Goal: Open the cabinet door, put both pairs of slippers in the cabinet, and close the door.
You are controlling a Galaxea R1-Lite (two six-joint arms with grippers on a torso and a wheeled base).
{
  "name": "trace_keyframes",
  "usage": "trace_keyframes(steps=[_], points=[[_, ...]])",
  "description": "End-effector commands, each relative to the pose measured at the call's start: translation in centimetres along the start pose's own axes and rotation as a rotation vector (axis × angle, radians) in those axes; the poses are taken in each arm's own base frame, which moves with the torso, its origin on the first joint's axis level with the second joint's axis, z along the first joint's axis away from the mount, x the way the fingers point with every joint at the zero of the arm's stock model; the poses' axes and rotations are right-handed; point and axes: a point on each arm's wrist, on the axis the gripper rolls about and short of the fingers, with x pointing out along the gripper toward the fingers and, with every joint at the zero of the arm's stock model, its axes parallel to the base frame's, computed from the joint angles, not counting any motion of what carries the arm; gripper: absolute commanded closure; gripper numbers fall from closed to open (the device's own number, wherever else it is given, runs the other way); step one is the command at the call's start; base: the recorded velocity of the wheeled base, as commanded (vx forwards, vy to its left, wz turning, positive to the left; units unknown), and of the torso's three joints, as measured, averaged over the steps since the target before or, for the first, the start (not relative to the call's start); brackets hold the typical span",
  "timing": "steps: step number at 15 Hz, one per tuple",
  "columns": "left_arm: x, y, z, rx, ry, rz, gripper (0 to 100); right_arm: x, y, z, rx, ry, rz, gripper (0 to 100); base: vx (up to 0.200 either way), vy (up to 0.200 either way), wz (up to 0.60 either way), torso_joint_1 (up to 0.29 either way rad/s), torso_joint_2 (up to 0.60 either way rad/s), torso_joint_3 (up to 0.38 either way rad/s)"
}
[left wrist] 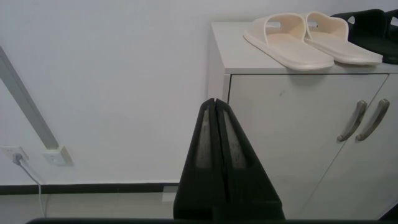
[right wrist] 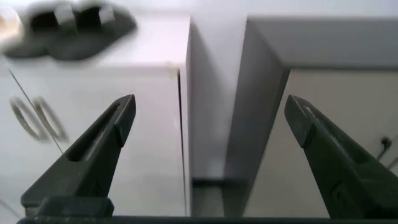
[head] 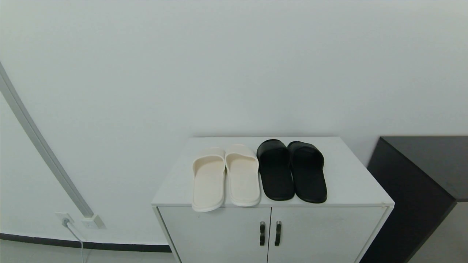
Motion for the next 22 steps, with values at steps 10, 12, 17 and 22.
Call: trace_keyframes(steps=[10, 12, 17, 22], points=[[0.0, 0.0, 0.0, 0.002, 0.002, 0.000, 100, 12.3, 2.2, 8.0, 0.003, 0.339, 0.320, 0, 0.000, 0.000, 0.00, 0.000, 0.00, 0.000], [0.0, 0.0, 0.0, 0.002, 0.001, 0.000, 100, 14.1, 4.2, 9.5, 0.046, 0.360, 0.370, 0, 0.000, 0.000, 0.00, 0.000, 0.00, 0.000], [0.0, 0.0, 0.0, 0.002, 0.002, -0.001, 100, 16.3, 9.5, 11.1, 0.083, 0.397, 0.435, 0, 0.000, 0.000, 0.00, 0.000, 0.00, 0.000], [0.0, 0.0, 0.0, 0.002, 0.002, -0.001, 100, 20.3, 14.3, 11.5, 0.103, 0.435, 0.356, 0, 0.000, 0.000, 0.00, 0.000, 0.00, 0.000]])
